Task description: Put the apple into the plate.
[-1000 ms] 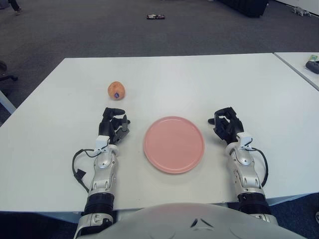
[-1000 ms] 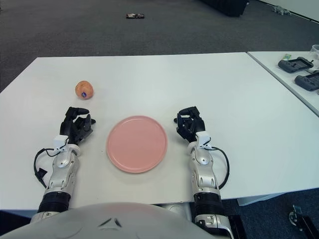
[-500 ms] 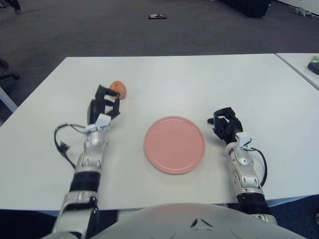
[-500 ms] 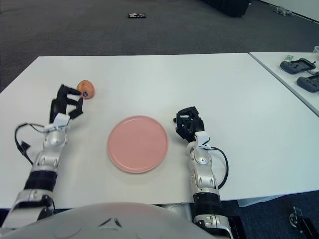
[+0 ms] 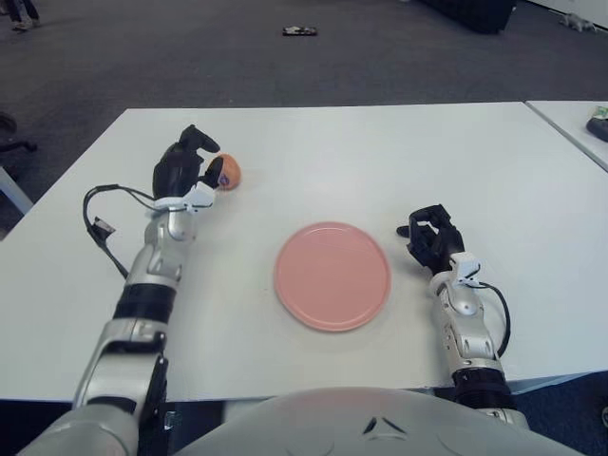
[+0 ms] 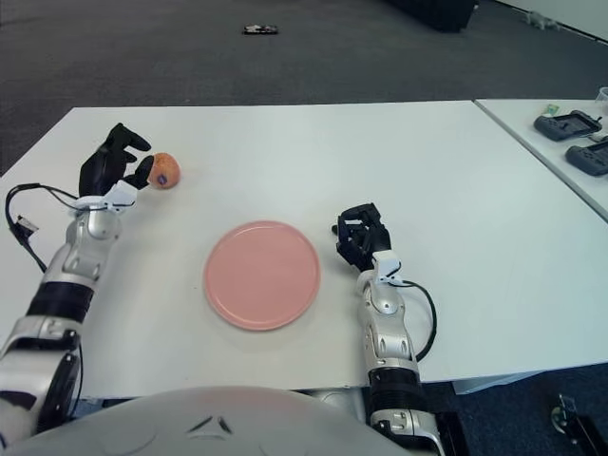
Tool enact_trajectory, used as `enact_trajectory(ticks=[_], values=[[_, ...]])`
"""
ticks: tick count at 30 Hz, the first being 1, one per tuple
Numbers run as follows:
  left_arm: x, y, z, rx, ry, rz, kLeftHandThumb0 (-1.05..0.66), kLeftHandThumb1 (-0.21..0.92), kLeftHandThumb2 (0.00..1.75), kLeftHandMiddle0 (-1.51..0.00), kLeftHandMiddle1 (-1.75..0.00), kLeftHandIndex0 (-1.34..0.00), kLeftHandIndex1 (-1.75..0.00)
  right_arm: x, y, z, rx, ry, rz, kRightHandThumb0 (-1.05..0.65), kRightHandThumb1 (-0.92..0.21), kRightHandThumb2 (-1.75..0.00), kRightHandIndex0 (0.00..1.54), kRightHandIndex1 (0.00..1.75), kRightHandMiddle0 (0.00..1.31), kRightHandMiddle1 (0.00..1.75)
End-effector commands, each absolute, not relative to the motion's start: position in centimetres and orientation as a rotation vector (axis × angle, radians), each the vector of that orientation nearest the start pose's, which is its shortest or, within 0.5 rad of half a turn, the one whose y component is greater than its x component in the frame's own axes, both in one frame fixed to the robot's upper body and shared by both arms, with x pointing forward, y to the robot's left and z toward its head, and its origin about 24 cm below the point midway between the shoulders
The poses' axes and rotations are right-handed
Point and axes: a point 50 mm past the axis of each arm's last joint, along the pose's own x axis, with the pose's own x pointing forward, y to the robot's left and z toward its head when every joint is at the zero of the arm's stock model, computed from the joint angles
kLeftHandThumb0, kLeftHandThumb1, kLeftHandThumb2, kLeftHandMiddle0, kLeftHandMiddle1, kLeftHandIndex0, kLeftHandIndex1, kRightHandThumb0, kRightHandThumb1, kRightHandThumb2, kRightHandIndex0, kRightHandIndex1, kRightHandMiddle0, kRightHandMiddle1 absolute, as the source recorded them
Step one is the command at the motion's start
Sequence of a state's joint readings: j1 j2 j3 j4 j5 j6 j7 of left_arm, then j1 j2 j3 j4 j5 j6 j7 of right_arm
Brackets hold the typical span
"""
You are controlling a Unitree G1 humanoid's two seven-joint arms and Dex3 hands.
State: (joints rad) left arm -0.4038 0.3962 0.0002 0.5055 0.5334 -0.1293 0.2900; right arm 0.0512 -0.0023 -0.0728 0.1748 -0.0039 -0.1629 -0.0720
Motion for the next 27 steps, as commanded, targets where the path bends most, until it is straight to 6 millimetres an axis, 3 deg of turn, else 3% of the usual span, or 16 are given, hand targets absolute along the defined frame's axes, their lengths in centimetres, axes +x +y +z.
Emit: enact_trajectory(ticks=[1,7,12,16,27], values=[[33.8,24.2,9.1,0.948,-0.159,0.257,-0.71,0.7,0.71,-0.02,-0.98,-0.02,-1.09,23.9,-17.3,0.8,-0.008,0.051,-0.162,-0.36,-0.79,-0.71,0.46,1.17,0.27,1.75],[35.1,24.5,9.6,0.995,-0.186,0.205,-0.82,0.62,0.68,0.0,-0.67,0.0,-0.73,23.9,-17.4,0.7,-0.008,0.053,-0.165,-0.36,-0.8,-0.69,0.46,1.17,0.26,1.75],[35.8,24.3,10.1,1.082,-0.22,0.116,-0.94,0.62,0.64,0.0,-0.25,0.0,-0.34,23.9,-17.5,0.7,-0.009,0.053,-0.168,-0.36,-0.79,-0.71,0.47,1.18,0.27,1.75],[36.3,24.1,10.5,1.158,-0.199,0.021,-1.01,0.63,0.6,0.0,-0.05,0.0,-0.09,23.8,-17.5,0.7,-0.008,0.053,-0.169,-0.36,-0.79,-0.71,0.47,1.18,0.27,1.75],[37.9,23.5,11.0,1.291,-0.07,-0.187,-1.05,0.62,0.49,0.0,0.0,0.0,0.0,23.7,-17.6,0.7,0.002,0.049,-0.176,-0.36,-0.78,-0.72,0.47,1.19,0.27,1.75]])
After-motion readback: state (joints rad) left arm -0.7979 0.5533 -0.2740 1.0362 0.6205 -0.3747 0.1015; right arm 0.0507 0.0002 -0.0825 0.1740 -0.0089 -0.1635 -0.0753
